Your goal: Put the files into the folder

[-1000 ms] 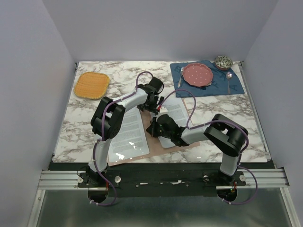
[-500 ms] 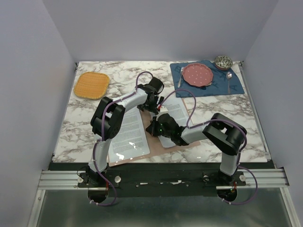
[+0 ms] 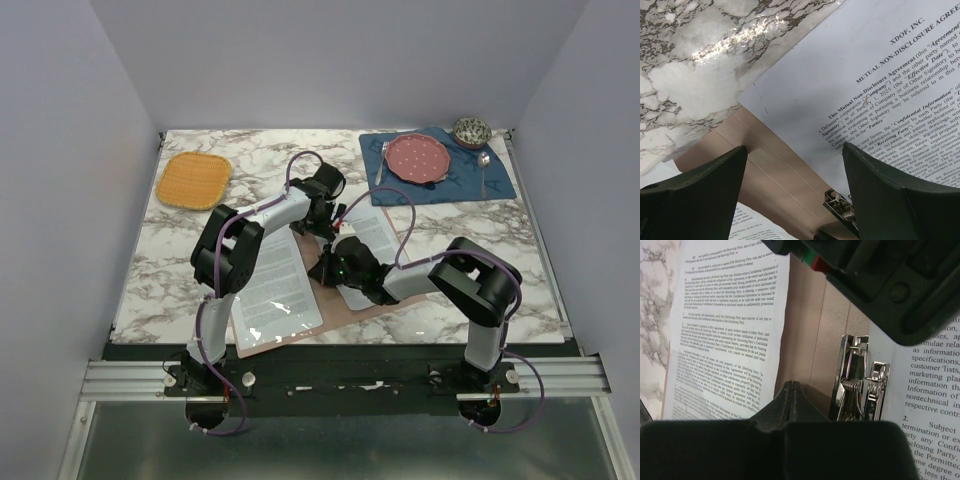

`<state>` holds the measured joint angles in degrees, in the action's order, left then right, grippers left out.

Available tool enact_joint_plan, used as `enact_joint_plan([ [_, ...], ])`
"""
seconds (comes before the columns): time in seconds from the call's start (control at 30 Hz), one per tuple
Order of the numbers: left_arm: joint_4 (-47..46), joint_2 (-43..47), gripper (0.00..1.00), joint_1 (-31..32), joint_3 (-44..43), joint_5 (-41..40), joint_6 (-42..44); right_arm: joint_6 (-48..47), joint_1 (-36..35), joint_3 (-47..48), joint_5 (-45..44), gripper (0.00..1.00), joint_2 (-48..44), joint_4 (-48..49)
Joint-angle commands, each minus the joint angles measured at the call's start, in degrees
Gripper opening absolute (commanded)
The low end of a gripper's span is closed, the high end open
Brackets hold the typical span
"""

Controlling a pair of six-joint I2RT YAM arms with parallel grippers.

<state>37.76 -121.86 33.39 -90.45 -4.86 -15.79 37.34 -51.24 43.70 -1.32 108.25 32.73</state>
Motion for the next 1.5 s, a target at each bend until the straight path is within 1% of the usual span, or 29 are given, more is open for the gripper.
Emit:
enact_joint_plan([
  [0.0, 3.29, -8.21, 0.87, -1.48, 5.55, -7.35, 2.87, -1.84, 0.88, -6.97, -1.67, 0.01, 5.92, -26.41],
  [0.2, 3.29, -8.48, 0.86, -1.48, 5.11, -7.27, 2.78, -1.75, 1.32, -7.05, 1.06, 0.01, 9.08, -24.03],
  [0.23, 3.29, -8.57, 0.86, -1.48, 4.85, -7.18, 2.70, -1.66, 1.84, -7.49, 4.28, 0.01, 9.70, -23.33],
  [0.33, 3.46, -8.48, 0.86, -1.48, 4.67, -7.26, 2.61, -1.31, 4.65, -9.06, 8.77, 0.01, 11.28, -18.77],
  [0.4, 3.55, -8.39, 0.85, -1.48, 4.59, -7.35, 2.70, -0.70, 6.58, -9.60, 10.63, 0.01, 11.98, -15.79],
  [0.5, 4.08, -8.39, 0.85, -1.57, 4.32, -7.79, 3.05, -0.26, 6.68, -9.69, 12.30, 0.01, 13.21, -14.19],
  [0.63, 4.34, -8.13, 0.85, -1.83, 3.80, -8.06, 3.05, -0.25, 6.68, -9.60, 12.92, 0.01, 13.31, -14.45],
  [0.93, 4.60, -8.04, 0.84, -1.92, 3.53, -7.62, 2.78, 0.45, 6.77, -8.20, 15.73, 0.01, 17.43, -14.10],
  [1.23, 4.52, -7.07, 0.84, -1.92, 3.71, -7.79, 2.96, 1.59, 9.93, -7.49, 21.61, 0.01, 21.39, -11.29],
  [1.47, 4.60, -6.72, 0.83, -1.92, 3.27, -7.62, 3.22, 2.38, 10.99, -6.35, 23.47, 0.01, 23.59, -11.72],
])
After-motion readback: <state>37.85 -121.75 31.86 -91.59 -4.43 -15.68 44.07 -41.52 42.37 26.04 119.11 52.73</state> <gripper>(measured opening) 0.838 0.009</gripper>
